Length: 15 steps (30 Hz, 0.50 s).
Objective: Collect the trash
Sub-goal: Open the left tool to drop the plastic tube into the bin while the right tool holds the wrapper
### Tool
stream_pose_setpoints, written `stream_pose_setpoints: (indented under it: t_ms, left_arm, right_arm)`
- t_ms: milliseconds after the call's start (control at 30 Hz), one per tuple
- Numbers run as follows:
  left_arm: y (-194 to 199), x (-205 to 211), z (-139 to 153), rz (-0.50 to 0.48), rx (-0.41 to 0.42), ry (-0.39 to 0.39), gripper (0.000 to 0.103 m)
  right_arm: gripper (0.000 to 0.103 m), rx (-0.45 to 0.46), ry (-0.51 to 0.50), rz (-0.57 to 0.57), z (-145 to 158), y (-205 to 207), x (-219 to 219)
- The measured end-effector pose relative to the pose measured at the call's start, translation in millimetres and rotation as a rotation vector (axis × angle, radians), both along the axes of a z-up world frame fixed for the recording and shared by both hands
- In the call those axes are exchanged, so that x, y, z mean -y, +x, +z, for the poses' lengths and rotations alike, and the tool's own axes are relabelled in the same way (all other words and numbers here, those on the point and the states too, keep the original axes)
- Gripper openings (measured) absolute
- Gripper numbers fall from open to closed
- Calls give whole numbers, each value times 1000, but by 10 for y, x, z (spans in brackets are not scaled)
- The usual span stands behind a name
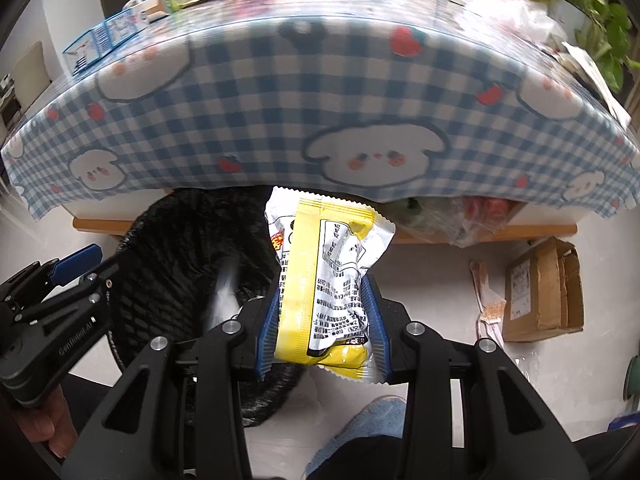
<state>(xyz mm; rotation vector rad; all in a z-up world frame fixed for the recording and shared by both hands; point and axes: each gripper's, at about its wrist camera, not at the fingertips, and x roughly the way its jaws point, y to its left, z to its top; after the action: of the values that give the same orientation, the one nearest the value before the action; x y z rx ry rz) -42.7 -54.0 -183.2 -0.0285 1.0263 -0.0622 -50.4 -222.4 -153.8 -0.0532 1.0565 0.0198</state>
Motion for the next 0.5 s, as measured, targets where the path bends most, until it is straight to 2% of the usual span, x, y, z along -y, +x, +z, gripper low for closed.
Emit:
stream_pose_setpoints:
  t_ms: [133, 200, 233, 267, 367, 500]
  left_arm:
    - [-38, -196, 32, 22, 12, 4, 69]
    - [-63, -293, 49, 34, 25, 13, 80]
    - [-83, -348, 61, 41, 33, 17, 88]
    - [-98, -400, 71, 45, 44, 16, 92]
    - [-114, -539, 58, 53, 45, 7, 96]
    - [-120, -691, 44, 75, 48, -3, 97]
  right_arm:
    - [37, -2, 5, 18, -35, 54, -178]
    - [37, -8, 10, 27, -74, 75, -271]
    - [37, -11, 13, 32, -93, 81, -311]
    - [37, -13, 15, 39, -113, 84, -358]
    - [37, -18, 18, 58, -172, 94, -488]
    - [37, -25, 31, 77, -244, 95, -624]
